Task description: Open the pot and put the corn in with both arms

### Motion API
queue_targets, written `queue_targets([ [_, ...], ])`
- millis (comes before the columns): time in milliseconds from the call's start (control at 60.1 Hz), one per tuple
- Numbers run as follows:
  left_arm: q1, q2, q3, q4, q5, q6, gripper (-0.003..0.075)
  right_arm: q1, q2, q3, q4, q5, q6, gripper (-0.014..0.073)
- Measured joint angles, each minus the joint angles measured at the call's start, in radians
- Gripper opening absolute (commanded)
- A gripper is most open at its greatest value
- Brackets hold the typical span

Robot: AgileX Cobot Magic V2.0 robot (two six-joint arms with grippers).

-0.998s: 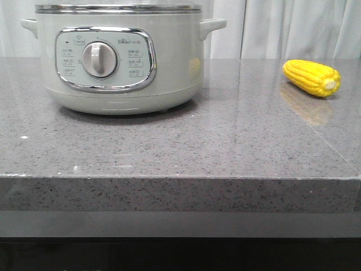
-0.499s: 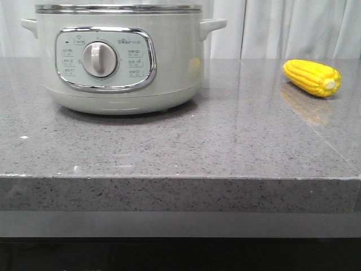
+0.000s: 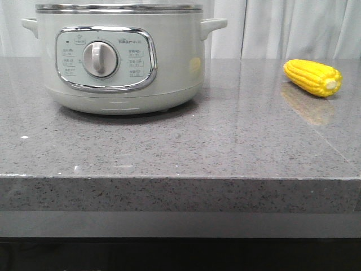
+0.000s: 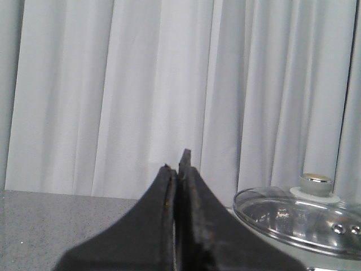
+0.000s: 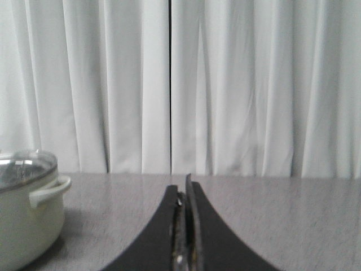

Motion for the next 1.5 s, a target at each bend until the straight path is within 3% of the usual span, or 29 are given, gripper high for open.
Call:
queue_targets([
  [333,0.0,0.281,-0.329,0.002,0.307,0.0,-0.002,0.0,0.246,-0.303,-0.015,0.253,-0.002,-0.0068],
  [549,0.0,0.38,-0.328,0.002,0.357,0.0,-0.002,0.0,0.363,-0.315,-0.015,0.376,-0.002,-0.0068],
  [732,0.0,0.427,-0.32,0.002,0.374,0.0,-0.0015,0.0,0.408,-0.306,-0.015,0.391,-0.002,-0.006],
  [832,0.0,0.451,-0.32,0.005,0.374,0.0,0.009,0.0,0.425,-0.302,-0.015,0.399,-0.002,0.0058],
  [965,0.0,0.482,-0.32,0.018,0.374,0.0,0.0421,0.0,0.436,-0.302,-0.015,0.403,-0.002,0.0386],
  [1048,0.0,0.505,-0.32,0.018,0.366,0.0,0.0554,0.0,0.436,-0.302,-0.015,0.403,-0.002,0.0544],
  [1131,-0.002,0.535,-0.327,0.018,0.366,0.0,0.0575,0.0,0.436,-0.302,-0.015,0.405,-0.002,0.0608],
  [1498,-0.241,0.747,-0.468,0.045,0.31,0.004,0.0564,0.0,0.436,-0.302,-0.015,0.405,-0.002,0.0602],
])
